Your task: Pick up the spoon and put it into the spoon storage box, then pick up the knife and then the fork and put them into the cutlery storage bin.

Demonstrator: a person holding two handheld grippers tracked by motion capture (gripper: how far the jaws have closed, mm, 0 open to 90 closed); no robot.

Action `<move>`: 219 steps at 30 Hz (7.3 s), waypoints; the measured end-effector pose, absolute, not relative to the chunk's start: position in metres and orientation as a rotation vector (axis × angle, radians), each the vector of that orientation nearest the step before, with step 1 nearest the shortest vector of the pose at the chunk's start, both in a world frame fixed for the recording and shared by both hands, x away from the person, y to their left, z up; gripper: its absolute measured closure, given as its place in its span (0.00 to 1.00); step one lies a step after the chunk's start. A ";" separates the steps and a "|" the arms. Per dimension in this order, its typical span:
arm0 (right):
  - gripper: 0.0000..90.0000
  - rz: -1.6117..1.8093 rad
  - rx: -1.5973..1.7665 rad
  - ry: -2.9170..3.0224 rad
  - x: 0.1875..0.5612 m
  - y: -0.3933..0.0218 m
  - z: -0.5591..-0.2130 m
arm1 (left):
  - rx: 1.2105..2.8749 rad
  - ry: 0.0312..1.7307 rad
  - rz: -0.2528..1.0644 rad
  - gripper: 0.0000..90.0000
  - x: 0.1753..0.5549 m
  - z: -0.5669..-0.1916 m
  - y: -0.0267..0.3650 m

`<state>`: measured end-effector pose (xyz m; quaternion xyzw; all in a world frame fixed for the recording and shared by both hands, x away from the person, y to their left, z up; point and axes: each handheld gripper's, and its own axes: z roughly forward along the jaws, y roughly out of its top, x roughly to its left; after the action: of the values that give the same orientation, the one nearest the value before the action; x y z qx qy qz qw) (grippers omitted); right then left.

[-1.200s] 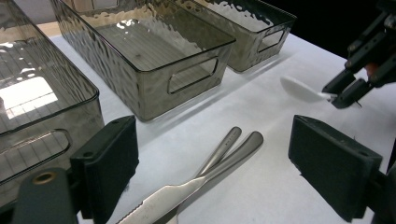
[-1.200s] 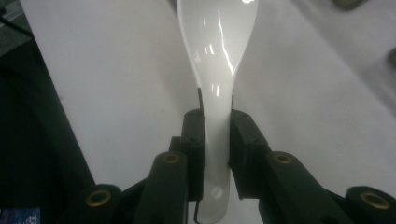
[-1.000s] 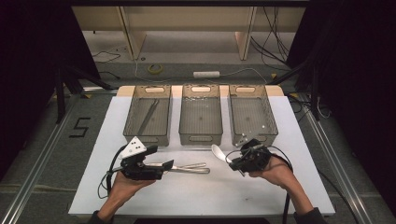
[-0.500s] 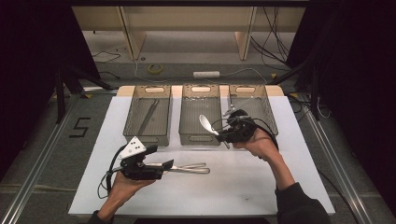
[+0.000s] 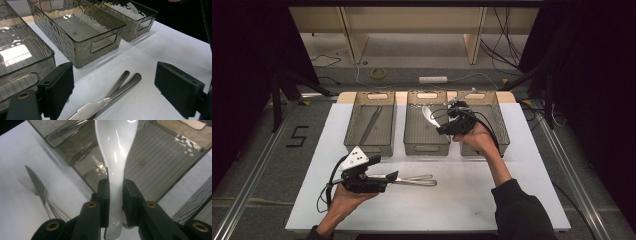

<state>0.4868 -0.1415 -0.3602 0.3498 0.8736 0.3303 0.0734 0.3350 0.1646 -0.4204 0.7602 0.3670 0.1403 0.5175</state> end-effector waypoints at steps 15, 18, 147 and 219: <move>0.86 0.949 1.150 2.552 0.517 -0.123 -0.368 | 1.826 0.877 0.341 0.17 0.335 -0.420 0.164; 0.86 0.927 1.167 2.546 0.521 -0.121 -0.371 | 1.826 0.878 0.340 0.17 0.335 -0.420 0.164; 0.27 1.342 1.100 2.365 0.333 -0.228 -0.425 | 2.334 0.809 0.238 0.18 0.382 -0.418 0.124; 0.27 1.298 1.093 2.431 0.328 -0.222 -0.432 | 2.738 0.550 0.159 0.62 0.400 -0.464 0.081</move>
<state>0.3282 -0.2219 -0.4322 0.3673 0.8167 0.4361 0.0884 0.4004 0.0809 -0.4640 0.9643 0.1938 0.0561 0.1713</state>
